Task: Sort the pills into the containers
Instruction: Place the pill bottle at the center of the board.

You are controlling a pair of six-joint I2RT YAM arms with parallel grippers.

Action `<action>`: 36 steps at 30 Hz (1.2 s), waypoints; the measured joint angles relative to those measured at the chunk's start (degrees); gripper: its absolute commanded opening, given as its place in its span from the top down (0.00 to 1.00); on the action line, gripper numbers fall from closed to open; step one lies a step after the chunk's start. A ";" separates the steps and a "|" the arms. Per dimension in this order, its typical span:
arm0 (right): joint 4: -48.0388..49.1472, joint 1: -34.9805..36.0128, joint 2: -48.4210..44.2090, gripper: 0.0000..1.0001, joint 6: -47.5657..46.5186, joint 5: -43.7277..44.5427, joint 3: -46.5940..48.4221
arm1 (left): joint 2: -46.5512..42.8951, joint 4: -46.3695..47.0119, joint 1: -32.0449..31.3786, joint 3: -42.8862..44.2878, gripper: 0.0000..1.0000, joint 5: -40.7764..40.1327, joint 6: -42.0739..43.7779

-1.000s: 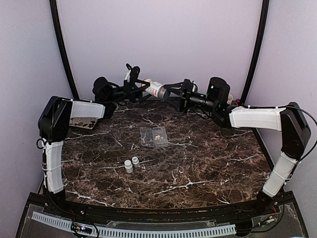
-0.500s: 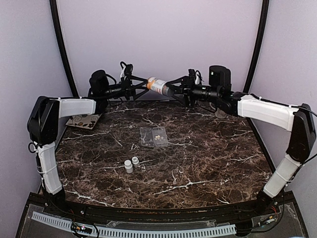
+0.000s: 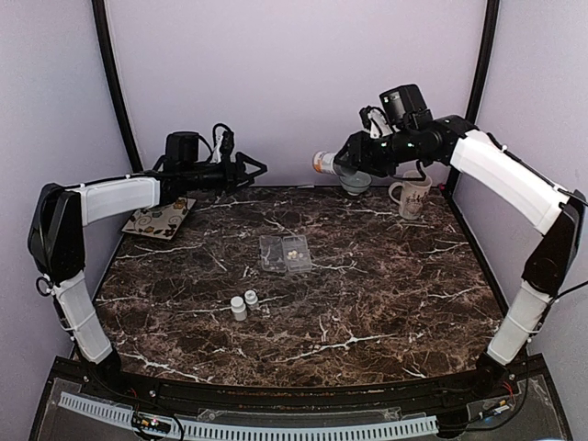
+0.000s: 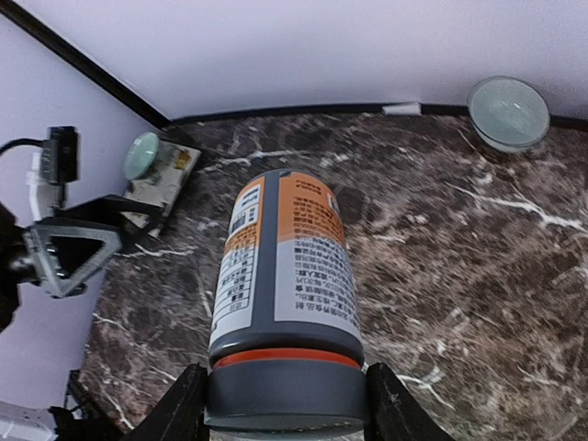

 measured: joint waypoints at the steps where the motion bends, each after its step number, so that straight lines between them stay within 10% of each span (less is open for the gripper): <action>1: -2.73 -0.04 0.59 0.90 -1.38 1.49 0.76 | -0.55 -1.33 0.00 -0.59 0.21 -1.25 0.87; 19: -38.75 0.57 1.36 1.00 -5.14 17.31 -3.17 | -12.94 -15.06 -0.57 -9.05 0.22 -17.44 12.72; 36: -43.98 -1.79 4.00 0.93 -4.72 12.57 -11.58 | -17.62 -19.21 -2.16 -14.14 0.22 -22.64 18.12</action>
